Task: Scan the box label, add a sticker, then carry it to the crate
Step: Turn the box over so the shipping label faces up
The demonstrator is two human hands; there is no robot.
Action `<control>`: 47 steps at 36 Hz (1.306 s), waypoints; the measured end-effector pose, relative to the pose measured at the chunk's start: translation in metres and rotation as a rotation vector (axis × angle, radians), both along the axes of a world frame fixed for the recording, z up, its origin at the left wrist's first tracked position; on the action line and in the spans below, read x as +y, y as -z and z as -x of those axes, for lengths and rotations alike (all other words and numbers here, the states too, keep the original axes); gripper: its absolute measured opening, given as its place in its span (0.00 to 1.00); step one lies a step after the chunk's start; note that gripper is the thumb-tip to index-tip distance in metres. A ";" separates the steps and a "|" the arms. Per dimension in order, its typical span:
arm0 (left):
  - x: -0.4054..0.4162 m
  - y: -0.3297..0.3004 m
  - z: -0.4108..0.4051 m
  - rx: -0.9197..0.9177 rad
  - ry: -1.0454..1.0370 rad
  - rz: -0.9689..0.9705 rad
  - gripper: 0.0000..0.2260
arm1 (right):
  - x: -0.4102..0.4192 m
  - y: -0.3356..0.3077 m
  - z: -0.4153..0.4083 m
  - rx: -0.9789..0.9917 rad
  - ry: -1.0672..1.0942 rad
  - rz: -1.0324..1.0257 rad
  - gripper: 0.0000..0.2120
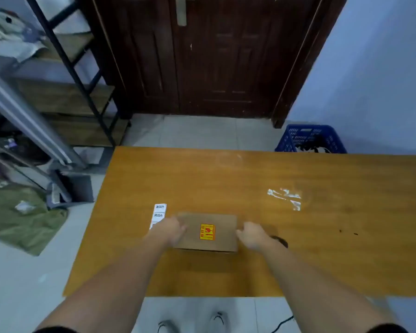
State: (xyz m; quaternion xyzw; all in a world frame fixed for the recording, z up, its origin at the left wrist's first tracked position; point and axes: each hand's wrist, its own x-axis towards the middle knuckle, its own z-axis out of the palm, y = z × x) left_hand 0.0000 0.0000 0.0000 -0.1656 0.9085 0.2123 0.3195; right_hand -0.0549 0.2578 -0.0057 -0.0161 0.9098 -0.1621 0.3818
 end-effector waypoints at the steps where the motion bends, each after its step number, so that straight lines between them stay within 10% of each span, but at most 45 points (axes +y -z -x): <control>1: 0.002 0.006 -0.001 0.003 -0.046 -0.008 0.23 | -0.003 0.006 -0.003 -0.009 0.033 -0.002 0.23; 19: 0.000 0.002 0.005 0.011 -0.364 -0.264 0.17 | -0.011 0.001 0.006 0.007 0.705 0.588 0.29; 24: 0.005 -0.046 0.033 0.125 -0.328 -0.226 0.17 | -0.033 -0.057 0.028 0.415 0.461 0.576 0.31; 30: 0.035 -0.102 0.070 0.126 -0.769 -0.826 0.34 | -0.070 -0.095 0.024 0.881 -0.010 0.377 0.29; 35: 0.044 -0.117 0.075 0.153 -1.052 -1.069 0.22 | -0.086 -0.095 0.013 1.101 -0.230 0.308 0.30; 41: 0.028 -0.099 0.069 0.302 -1.166 -0.985 0.12 | -0.073 -0.089 0.017 0.830 -0.375 0.451 0.34; 47: -0.013 -0.083 0.047 0.265 -1.143 -1.128 0.13 | -0.038 -0.073 0.037 0.631 0.249 0.494 0.26</control>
